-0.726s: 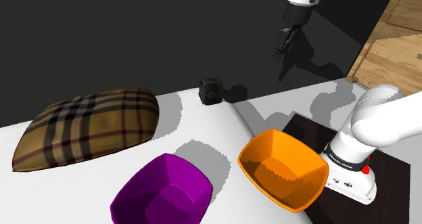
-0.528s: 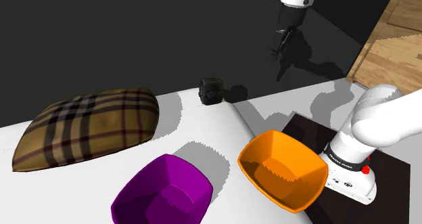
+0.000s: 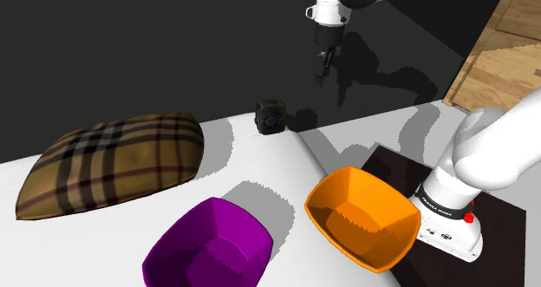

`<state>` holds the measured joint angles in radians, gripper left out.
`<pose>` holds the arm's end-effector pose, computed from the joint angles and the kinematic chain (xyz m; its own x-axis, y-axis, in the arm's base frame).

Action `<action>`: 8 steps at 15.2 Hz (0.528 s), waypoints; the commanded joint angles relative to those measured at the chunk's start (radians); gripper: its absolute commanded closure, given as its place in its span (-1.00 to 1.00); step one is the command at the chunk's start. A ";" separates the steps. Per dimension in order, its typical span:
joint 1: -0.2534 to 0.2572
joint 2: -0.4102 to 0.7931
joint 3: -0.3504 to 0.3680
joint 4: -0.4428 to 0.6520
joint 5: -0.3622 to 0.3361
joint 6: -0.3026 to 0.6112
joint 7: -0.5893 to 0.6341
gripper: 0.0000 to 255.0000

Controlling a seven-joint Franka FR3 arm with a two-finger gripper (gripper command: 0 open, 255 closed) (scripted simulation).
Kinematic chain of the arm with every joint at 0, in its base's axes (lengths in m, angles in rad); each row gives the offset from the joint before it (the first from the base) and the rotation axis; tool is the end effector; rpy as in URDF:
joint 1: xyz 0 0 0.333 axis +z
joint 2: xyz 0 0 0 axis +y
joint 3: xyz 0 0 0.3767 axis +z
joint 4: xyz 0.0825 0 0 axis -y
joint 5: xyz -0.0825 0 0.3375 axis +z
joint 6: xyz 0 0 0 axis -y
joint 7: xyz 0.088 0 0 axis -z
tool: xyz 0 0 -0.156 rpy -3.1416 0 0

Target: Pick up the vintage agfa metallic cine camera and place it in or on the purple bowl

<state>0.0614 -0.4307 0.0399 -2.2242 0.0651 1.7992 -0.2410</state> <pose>0.3512 0.0468 0.5602 0.9479 0.3181 0.0162 0.3185 -0.9469 -0.0442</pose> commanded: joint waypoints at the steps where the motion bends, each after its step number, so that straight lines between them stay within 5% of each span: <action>1: 0.016 0.091 0.002 0.058 0.003 0.013 -0.047 -1.00; 8: 0.065 0.378 0.030 0.259 0.007 0.031 -0.190 -1.00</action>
<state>0.1182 -0.0804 0.0634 -1.9759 0.0710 1.8232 -0.4115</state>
